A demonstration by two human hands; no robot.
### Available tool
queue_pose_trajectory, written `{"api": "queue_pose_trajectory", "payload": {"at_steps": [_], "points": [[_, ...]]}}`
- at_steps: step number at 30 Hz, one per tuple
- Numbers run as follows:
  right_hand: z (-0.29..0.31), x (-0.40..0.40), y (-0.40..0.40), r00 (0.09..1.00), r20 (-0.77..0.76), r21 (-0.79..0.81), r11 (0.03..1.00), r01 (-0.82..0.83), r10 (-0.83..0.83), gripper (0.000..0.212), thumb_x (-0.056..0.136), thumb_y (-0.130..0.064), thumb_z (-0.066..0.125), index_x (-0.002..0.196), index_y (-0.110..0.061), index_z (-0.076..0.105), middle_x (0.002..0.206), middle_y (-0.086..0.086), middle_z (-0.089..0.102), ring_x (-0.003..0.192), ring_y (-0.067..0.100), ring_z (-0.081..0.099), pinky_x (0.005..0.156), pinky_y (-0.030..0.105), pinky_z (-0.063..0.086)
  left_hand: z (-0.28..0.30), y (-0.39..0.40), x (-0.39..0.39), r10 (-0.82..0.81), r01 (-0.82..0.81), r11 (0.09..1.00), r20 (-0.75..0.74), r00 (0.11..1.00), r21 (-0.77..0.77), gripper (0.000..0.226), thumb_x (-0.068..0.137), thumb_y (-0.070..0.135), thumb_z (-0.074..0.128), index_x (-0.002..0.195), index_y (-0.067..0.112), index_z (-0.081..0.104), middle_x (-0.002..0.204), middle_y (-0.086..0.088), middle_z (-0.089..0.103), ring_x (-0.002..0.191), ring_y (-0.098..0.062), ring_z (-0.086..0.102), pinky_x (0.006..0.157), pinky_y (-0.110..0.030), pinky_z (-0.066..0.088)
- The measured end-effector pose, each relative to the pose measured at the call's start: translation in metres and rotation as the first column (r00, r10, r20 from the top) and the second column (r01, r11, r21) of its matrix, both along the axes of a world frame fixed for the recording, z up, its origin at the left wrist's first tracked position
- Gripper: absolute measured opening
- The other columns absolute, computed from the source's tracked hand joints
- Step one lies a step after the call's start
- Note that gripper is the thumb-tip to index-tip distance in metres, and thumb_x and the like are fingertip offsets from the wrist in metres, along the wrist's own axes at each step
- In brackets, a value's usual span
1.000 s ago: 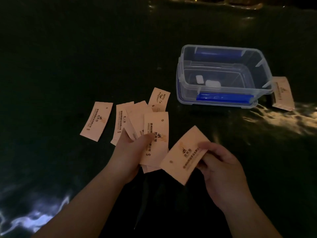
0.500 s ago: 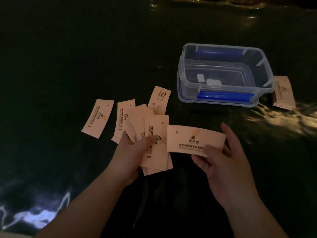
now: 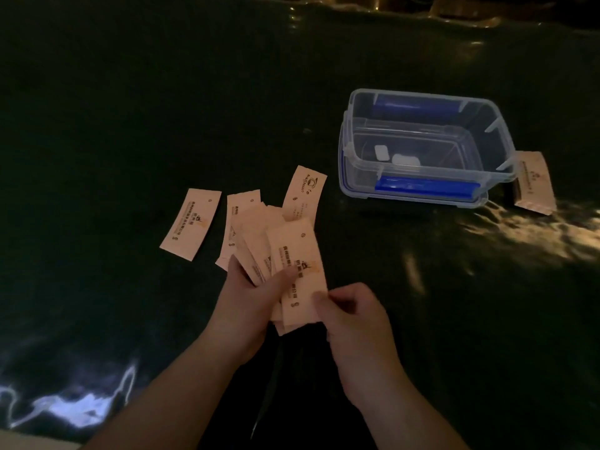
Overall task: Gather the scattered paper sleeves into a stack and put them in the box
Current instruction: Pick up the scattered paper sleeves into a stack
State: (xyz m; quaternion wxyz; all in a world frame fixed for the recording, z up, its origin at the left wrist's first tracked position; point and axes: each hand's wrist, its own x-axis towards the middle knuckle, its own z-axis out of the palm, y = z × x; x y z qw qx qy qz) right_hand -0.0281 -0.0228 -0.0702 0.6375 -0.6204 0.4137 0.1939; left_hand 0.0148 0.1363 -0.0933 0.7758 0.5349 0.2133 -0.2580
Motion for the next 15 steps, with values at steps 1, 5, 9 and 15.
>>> {"api": "queue_pose_trajectory", "payload": {"at_steps": [1,5,9,15], "points": [[-0.002,0.005,0.002,0.998,0.002,-0.057,0.997,-0.056,0.056,0.009,0.089,-0.035,0.075,0.087,-0.036,0.066,0.093,-0.008,0.070,0.079,0.008,0.072,0.063,0.031,0.060,-0.002,0.005,0.001,0.023,-0.023,1.000,0.006,1.000,0.021,0.073,0.063,0.021,0.083,0.121,0.051,0.051,0.114,0.002,0.079,0.103,-0.024,0.078,0.075,-0.050,0.065],[-0.024,0.045,0.009,0.975,0.119,-0.379,0.916,-0.132,0.190,0.013,0.092,-0.042,0.068,0.098,-0.045,0.058,0.100,-0.018,0.057,0.079,-0.003,0.054,0.060,0.016,0.035,-0.003,0.025,0.007,0.145,-0.147,0.987,0.041,0.989,0.057,0.075,0.066,0.021,0.082,0.130,0.045,0.052,0.113,0.004,0.080,0.102,-0.022,0.079,0.071,-0.047,0.066],[-0.048,0.115,0.024,0.955,0.086,-0.748,0.651,-0.127,0.285,0.063,0.086,-0.050,0.072,0.138,-0.021,0.053,0.133,0.004,0.053,0.117,0.021,0.053,0.087,0.036,0.048,-0.006,0.039,0.013,0.204,-0.210,0.974,0.083,0.976,0.082,0.067,0.068,0.020,0.080,0.129,0.036,0.056,0.110,0.002,0.082,0.099,-0.022,0.079,0.068,-0.043,0.066],[-0.048,0.153,0.044,0.935,-0.084,-0.852,0.461,-0.247,0.345,0.086,0.074,-0.054,0.082,0.141,-0.014,0.045,0.139,0.013,0.050,0.123,0.032,0.049,0.096,0.048,0.042,-0.010,0.049,0.016,0.205,-0.213,0.972,0.094,0.974,0.097,0.066,0.069,0.019,0.080,0.129,0.034,0.056,0.111,0.000,0.082,0.100,-0.023,0.079,0.068,-0.041,0.065]]}}
